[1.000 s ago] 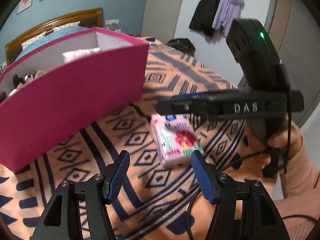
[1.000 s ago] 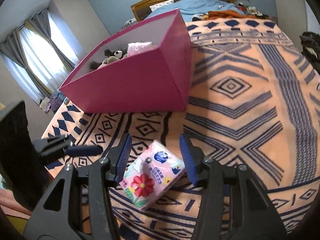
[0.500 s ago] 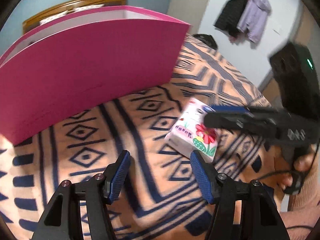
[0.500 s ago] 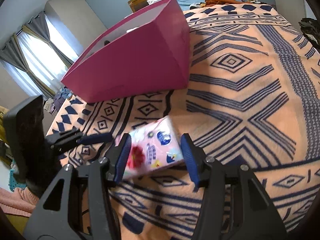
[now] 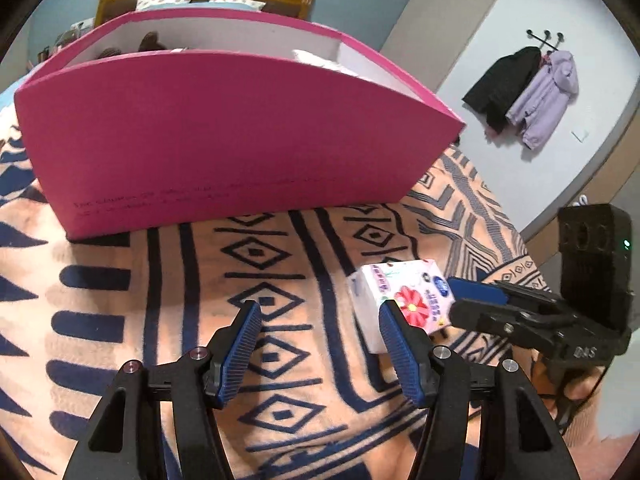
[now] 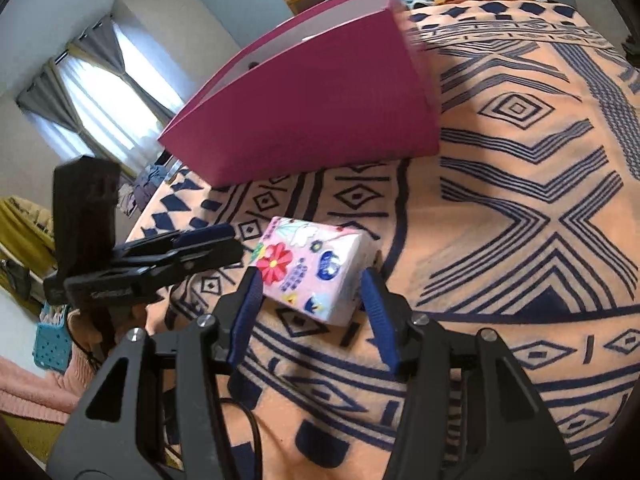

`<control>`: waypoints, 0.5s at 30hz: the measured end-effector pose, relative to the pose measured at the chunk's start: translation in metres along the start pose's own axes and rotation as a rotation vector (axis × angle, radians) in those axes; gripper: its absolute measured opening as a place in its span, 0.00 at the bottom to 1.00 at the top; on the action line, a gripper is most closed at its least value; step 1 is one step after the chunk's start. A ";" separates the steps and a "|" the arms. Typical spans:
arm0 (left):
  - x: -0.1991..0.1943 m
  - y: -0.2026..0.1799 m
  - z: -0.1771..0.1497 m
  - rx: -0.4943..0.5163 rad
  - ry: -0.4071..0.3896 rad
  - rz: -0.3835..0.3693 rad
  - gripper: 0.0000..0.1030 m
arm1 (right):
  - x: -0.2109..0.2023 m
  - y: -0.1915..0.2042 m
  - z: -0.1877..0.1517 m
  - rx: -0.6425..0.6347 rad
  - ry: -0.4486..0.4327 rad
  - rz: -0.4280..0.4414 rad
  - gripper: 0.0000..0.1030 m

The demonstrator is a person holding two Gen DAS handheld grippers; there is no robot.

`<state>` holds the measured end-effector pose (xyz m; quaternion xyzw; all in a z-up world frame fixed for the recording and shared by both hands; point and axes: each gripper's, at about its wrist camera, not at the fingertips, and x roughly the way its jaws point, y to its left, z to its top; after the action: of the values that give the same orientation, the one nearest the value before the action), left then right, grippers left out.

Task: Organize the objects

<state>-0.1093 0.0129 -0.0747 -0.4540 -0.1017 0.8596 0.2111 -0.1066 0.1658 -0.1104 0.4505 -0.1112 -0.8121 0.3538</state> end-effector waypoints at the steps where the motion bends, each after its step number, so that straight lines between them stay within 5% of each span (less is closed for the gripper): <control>1: 0.000 -0.005 0.000 0.018 0.001 -0.010 0.55 | 0.000 -0.001 0.000 0.005 -0.006 -0.001 0.53; 15: 0.015 -0.035 -0.003 0.094 0.051 -0.068 0.29 | 0.007 -0.003 0.005 0.025 -0.017 -0.009 0.41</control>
<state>-0.1047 0.0507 -0.0746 -0.4619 -0.0710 0.8439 0.2636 -0.1142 0.1621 -0.1135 0.4483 -0.1222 -0.8162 0.3434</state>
